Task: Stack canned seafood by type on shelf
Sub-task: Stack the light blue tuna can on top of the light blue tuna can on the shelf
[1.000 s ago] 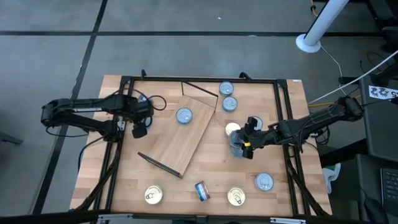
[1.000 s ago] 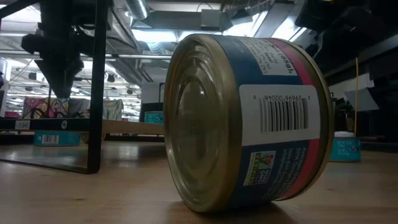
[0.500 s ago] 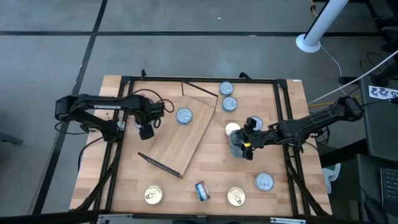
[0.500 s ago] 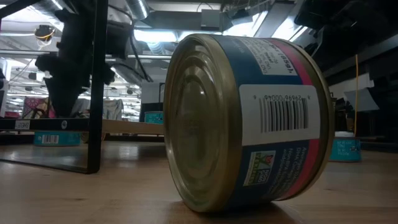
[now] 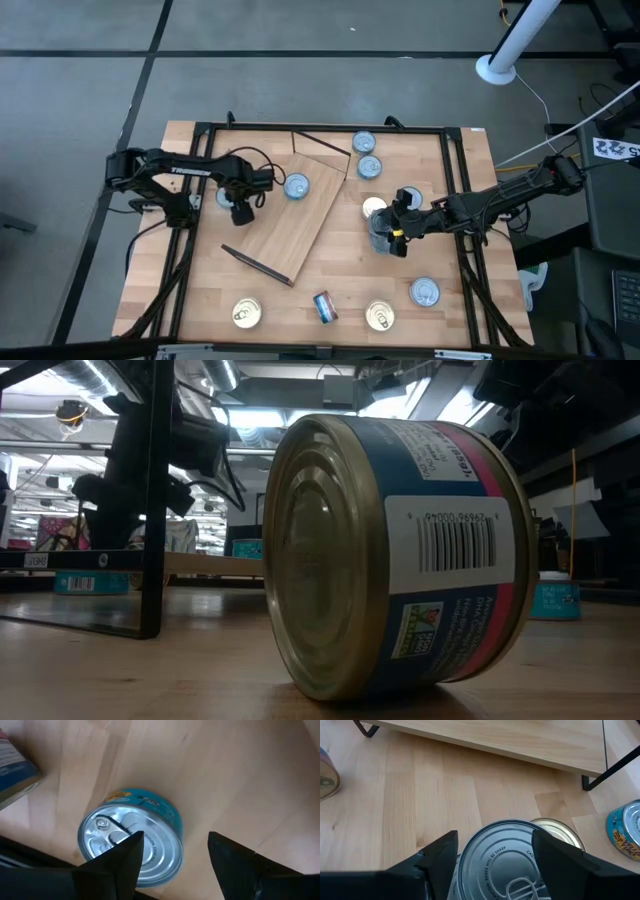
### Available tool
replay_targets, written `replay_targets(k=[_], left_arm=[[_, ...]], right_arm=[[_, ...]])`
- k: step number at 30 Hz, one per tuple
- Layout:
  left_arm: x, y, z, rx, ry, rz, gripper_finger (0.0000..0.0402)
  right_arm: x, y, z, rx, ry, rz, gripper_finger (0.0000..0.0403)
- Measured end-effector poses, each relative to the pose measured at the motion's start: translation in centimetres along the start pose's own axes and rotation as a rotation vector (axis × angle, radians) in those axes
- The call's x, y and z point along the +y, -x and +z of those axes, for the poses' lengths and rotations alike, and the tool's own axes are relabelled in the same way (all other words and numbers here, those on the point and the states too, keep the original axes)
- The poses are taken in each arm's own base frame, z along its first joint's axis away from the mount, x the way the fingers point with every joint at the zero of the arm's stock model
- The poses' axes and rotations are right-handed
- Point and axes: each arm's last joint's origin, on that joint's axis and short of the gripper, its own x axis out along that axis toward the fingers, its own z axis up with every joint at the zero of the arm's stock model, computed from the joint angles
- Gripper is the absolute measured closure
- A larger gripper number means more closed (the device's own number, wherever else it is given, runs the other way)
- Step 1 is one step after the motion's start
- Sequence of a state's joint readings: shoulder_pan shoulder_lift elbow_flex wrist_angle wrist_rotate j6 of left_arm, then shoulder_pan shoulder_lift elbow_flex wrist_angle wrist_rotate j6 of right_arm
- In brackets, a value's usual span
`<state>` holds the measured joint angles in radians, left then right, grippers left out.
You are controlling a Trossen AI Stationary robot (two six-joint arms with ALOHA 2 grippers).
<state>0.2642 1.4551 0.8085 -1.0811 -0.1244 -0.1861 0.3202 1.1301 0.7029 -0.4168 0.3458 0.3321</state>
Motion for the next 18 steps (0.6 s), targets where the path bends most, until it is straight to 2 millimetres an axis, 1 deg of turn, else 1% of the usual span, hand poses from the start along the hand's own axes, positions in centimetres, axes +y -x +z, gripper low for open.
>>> replay_targets(k=[6,10,18], left_arm=[[0.2,0.0,0.0,-0.011,0.054,0.054,0.0183],[0.2,0.0,0.0,-0.014,0.078,0.059,0.0183],[0.1,-1.8,-0.8,0.008,0.145,0.077,0.0183]], right_arm=[[0.0,0.0,0.0,0.002,0.001,-0.001,0.0151],[0.0,0.0,0.0,0.002,0.001,-0.001,0.0151],[0.0,0.0,0.0,0.002,0.001,-0.001,0.0151]])
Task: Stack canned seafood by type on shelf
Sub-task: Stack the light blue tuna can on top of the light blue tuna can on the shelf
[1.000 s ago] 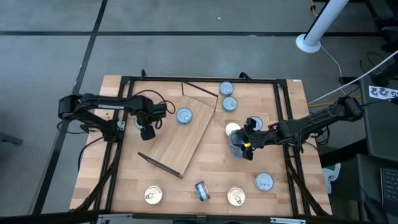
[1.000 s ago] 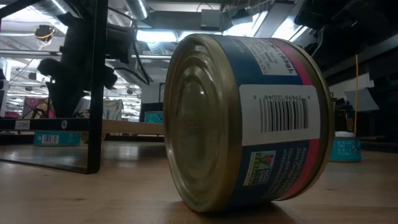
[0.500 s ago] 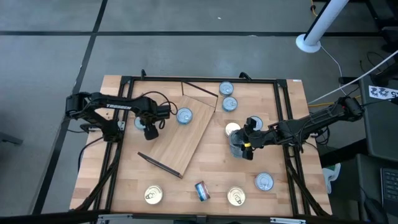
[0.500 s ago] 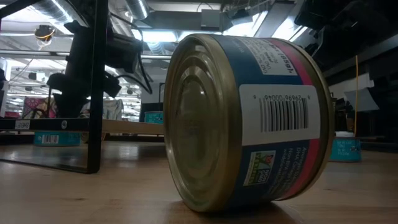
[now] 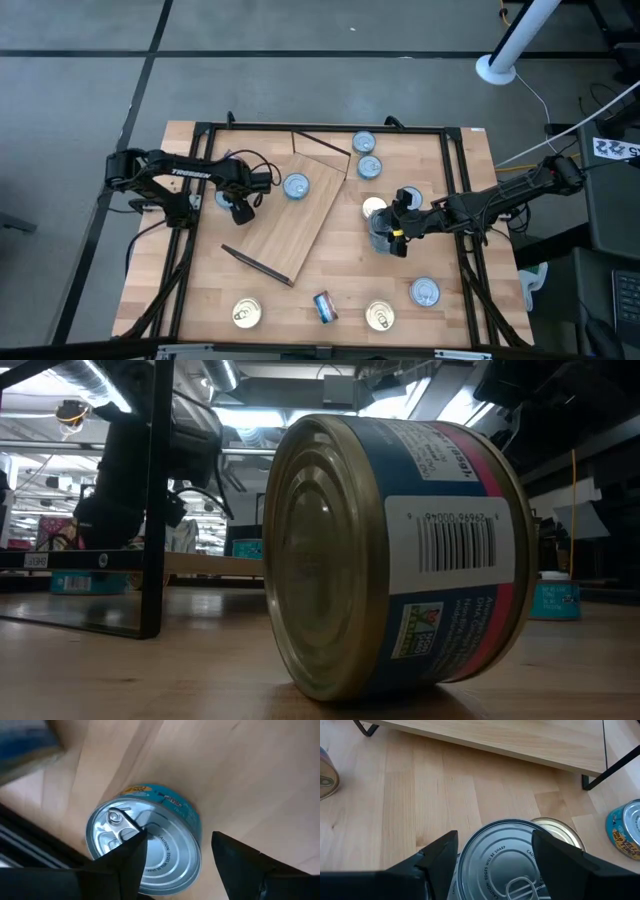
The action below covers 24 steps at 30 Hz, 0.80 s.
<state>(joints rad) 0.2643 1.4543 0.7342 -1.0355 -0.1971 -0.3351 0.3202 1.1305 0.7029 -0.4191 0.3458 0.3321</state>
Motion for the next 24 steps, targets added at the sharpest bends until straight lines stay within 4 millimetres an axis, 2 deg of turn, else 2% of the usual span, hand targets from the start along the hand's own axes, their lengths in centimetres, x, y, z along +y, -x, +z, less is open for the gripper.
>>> replay_targets(k=[7,18,24], left_arm=[[0.05,-0.23,-0.23,0.014,0.004,0.01,0.0197],[0.01,-0.19,-0.23,0.016,0.009,-0.002,0.0306],[0.01,-0.2,-0.25,0.02,0.009,-0.006,0.0346]], right_arm=[[0.0,0.01,0.02,-0.001,0.0,0.0,0.0151],[0.01,0.0,0.02,-0.001,0.0,0.0,0.0151],[0.01,0.0,0.02,-0.001,0.0,0.0,0.0151]])
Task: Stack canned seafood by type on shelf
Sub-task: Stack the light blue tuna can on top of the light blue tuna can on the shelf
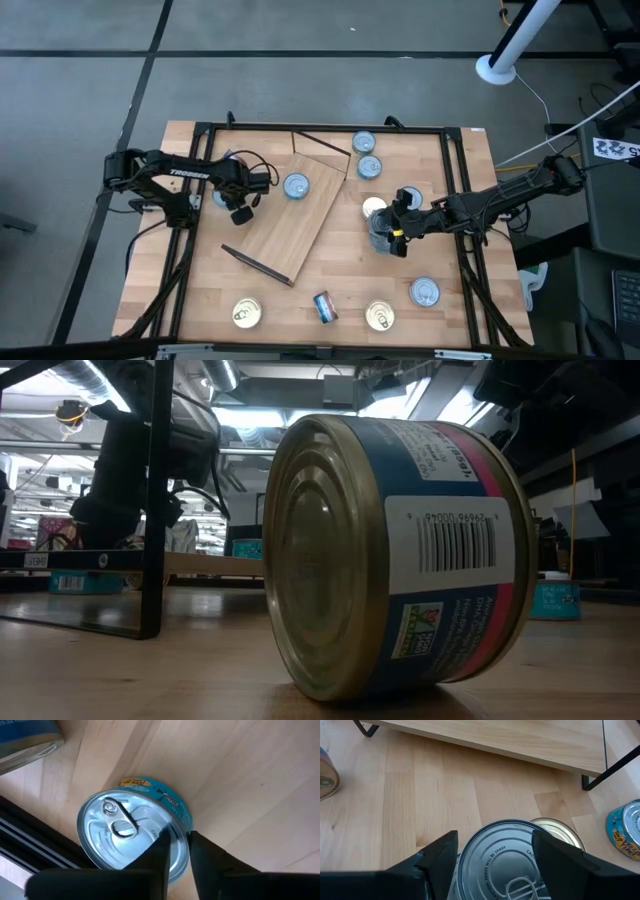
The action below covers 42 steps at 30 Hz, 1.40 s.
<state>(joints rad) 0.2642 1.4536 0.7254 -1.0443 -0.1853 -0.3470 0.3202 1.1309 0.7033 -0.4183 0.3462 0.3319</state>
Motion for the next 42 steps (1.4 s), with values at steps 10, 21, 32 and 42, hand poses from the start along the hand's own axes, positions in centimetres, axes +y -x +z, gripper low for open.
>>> replay_targets(k=[10,21,32,42], left_arm=[[0.01,0.0,-0.06,0.006,-0.007,-0.001,0.0398],[0.04,0.43,-0.03,0.027,-0.032,0.006,0.0401],[-0.03,0.9,0.35,0.005,-0.047,-0.009,0.0401],[0.0,0.95,0.33,0.005,-0.047,-0.001,0.0401]], right_arm=[[0.0,0.0,0.0,0.0,0.0,0.0,0.0151],[0.0,0.01,0.0,0.001,0.0,0.0,0.0151],[0.0,0.01,-0.01,0.001,0.001,0.0,0.0151],[0.0,0.01,-0.01,0.002,0.001,0.0,0.0151]])
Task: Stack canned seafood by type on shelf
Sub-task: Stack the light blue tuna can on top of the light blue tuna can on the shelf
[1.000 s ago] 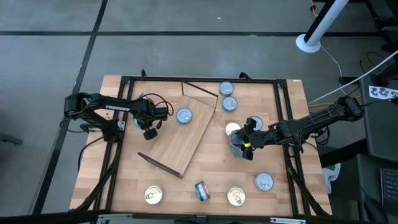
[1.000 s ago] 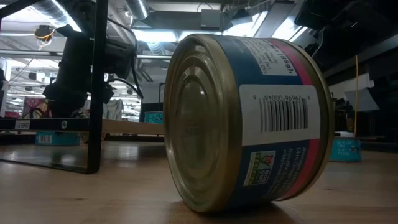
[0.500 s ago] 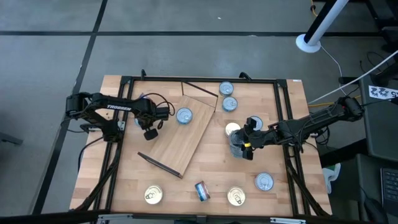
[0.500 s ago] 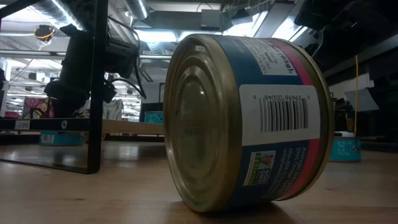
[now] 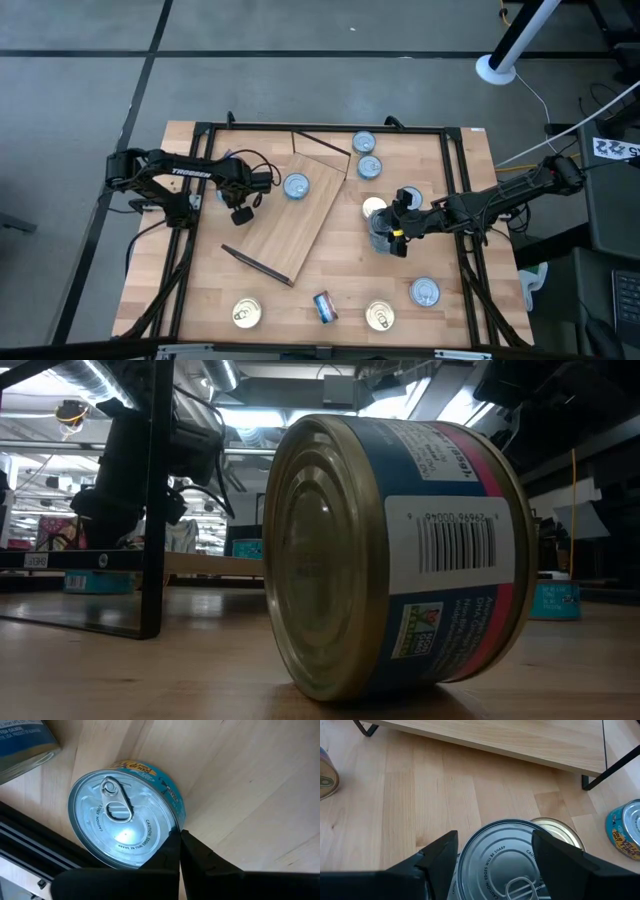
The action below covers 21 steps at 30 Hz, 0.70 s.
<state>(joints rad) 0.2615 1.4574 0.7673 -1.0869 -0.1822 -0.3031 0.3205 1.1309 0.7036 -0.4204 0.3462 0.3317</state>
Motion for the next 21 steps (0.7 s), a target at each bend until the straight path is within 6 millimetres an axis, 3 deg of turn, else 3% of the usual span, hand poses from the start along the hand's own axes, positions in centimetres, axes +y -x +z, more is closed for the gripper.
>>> replay_targets(k=[9,21], left_arm=[[0.0,0.2,0.1,-0.005,0.006,-0.001,0.0401],[0.2,2.5,1.0,-0.045,0.01,-0.017,0.0401]], right_arm=[[0.0,0.0,0.0,0.0,0.0,0.0,0.0151],[0.0,0.0,0.0,0.0,0.0,0.0,0.0151]])
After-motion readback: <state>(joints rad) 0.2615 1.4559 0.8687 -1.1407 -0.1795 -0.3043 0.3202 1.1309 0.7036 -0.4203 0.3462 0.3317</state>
